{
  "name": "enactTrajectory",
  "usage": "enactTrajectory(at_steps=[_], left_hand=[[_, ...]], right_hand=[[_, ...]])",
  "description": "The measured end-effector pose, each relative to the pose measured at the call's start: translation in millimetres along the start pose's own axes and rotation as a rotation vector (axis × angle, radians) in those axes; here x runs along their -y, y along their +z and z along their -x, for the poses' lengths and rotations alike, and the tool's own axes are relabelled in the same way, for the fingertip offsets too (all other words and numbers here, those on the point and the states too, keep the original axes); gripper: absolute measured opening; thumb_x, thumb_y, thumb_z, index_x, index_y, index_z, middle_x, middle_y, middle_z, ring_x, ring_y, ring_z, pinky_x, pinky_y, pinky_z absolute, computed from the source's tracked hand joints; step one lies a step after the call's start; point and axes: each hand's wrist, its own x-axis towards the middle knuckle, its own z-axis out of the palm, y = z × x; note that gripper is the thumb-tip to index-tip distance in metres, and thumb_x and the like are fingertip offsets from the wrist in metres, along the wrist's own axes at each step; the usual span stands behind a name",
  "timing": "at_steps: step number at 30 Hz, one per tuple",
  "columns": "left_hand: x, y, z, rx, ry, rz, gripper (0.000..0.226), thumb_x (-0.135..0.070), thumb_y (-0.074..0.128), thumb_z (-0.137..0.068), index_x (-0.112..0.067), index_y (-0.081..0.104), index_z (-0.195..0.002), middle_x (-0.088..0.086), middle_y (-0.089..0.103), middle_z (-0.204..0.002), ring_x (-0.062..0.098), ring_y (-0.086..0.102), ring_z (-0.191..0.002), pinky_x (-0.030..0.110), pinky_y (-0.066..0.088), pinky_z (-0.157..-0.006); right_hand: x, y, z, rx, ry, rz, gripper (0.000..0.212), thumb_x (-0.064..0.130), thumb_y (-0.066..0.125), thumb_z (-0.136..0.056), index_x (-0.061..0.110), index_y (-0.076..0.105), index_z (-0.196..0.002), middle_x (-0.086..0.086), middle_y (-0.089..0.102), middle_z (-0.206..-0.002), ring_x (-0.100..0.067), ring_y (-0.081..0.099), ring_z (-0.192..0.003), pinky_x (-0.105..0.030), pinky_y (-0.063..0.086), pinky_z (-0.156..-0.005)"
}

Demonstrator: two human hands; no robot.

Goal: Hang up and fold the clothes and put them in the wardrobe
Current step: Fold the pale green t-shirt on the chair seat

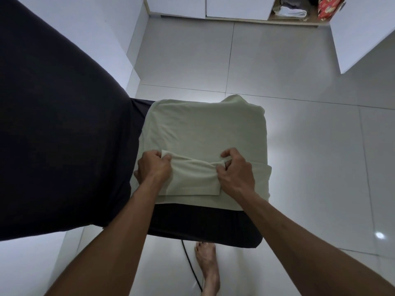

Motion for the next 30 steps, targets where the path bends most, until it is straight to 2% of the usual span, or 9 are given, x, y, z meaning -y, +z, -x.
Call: enactTrajectory(at_steps=[3, 6, 9, 13, 16, 18, 22, 25, 30], left_hand=[[-2, 5, 0, -0.098, 0.025, -0.121, 0.022, -0.040, 0.065, -0.088, -0.019, 0.064, -0.095, -0.004, 0.064, -0.100, 0.026, 0.058, -0.110, 0.047, 0.036, -0.100], [-1, 14, 8, -0.226, 0.371, -0.243, 0.032, -0.042, 0.066, -0.087, -0.021, 0.059, -0.110, 0.002, 0.059, -0.114, 0.026, 0.052, -0.113, 0.046, 0.038, -0.096], [-2, 26, 6, -0.106, 0.693, -0.392, 0.028, -0.043, 0.060, -0.091, -0.027, 0.063, -0.113, -0.001, 0.058, -0.117, 0.022, 0.051, -0.110, 0.041, 0.038, -0.094], [-14, 31, -5, -0.044, 0.723, -0.546, 0.032, -0.047, 0.053, -0.092, -0.026, 0.056, -0.116, 0.000, 0.056, -0.119, 0.022, 0.051, -0.107, 0.039, 0.041, -0.091], [-31, 39, -10, 0.077, 0.843, -0.581, 0.054, -0.053, 0.040, -0.094, -0.030, 0.042, -0.143, 0.008, 0.040, -0.150, 0.030, 0.042, -0.132, 0.045, 0.038, -0.106], [-47, 49, -17, 0.222, 0.836, -0.619, 0.068, -0.063, 0.018, -0.092, -0.040, 0.012, -0.156, 0.003, 0.004, -0.167, 0.029, 0.009, -0.152, 0.050, 0.019, -0.120], [-85, 82, -33, 0.267, 0.707, -0.600, 0.068, -0.073, -0.003, -0.086, -0.051, -0.031, -0.144, -0.013, -0.042, -0.155, 0.020, -0.037, -0.144, 0.057, -0.015, -0.118], [-110, 93, -46, 0.241, 0.646, -0.570, 0.069, -0.077, -0.003, -0.085, -0.053, -0.033, -0.142, -0.015, -0.044, -0.153, 0.018, -0.040, -0.142, 0.060, -0.019, -0.116], [-155, 104, -68, 0.226, 0.566, -0.651, 0.076, -0.078, -0.004, -0.085, -0.045, -0.017, -0.153, -0.010, -0.015, -0.165, 0.016, -0.018, -0.152, 0.062, -0.013, -0.117]], right_hand=[[-6, 0, 1, -0.080, -0.142, 0.259, 0.012, 0.027, 0.058, -0.094, 0.026, 0.049, -0.103, 0.005, 0.060, -0.084, -0.019, 0.058, -0.073, -0.032, 0.049, -0.061], [-15, 3, 3, -0.122, -0.359, 0.373, 0.014, 0.020, 0.067, -0.087, 0.022, 0.055, -0.093, 0.006, 0.055, -0.083, -0.017, 0.054, -0.074, -0.031, 0.047, -0.055], [-23, -1, -7, -0.047, -0.472, 0.507, 0.010, 0.032, 0.062, -0.088, 0.024, 0.062, -0.095, 0.005, 0.058, -0.093, -0.019, 0.054, -0.085, -0.035, 0.047, -0.066], [-19, -20, -31, 0.002, -0.405, 0.489, 0.027, 0.040, 0.046, -0.092, 0.025, 0.061, -0.109, 0.003, 0.057, -0.109, -0.021, 0.054, -0.099, -0.038, 0.048, -0.077], [-22, -32, -53, 0.059, -0.351, 0.501, 0.043, 0.040, 0.043, -0.097, 0.033, 0.046, -0.140, -0.001, 0.038, -0.152, -0.027, 0.038, -0.137, -0.045, 0.047, -0.099], [-29, -36, -68, 0.165, -0.299, 0.469, 0.053, 0.044, 0.035, -0.103, 0.045, 0.022, -0.154, 0.007, 0.004, -0.167, -0.025, 0.006, -0.154, -0.045, 0.032, -0.115], [-38, -45, -109, 0.264, -0.195, 0.393, 0.059, 0.059, 0.017, -0.100, 0.062, -0.022, -0.144, 0.028, -0.036, -0.155, -0.017, -0.030, -0.149, -0.050, 0.019, -0.123], [-41, -52, -137, 0.300, -0.176, 0.351, 0.058, 0.064, 0.011, -0.096, 0.066, -0.030, -0.137, 0.030, -0.041, -0.151, -0.018, -0.035, -0.147, -0.052, 0.016, -0.123], [-39, -68, -191, 0.363, -0.155, 0.266, 0.057, 0.061, 0.019, -0.102, 0.056, -0.008, -0.152, 0.020, -0.025, -0.163, -0.015, -0.021, -0.152, -0.056, 0.011, -0.123]])
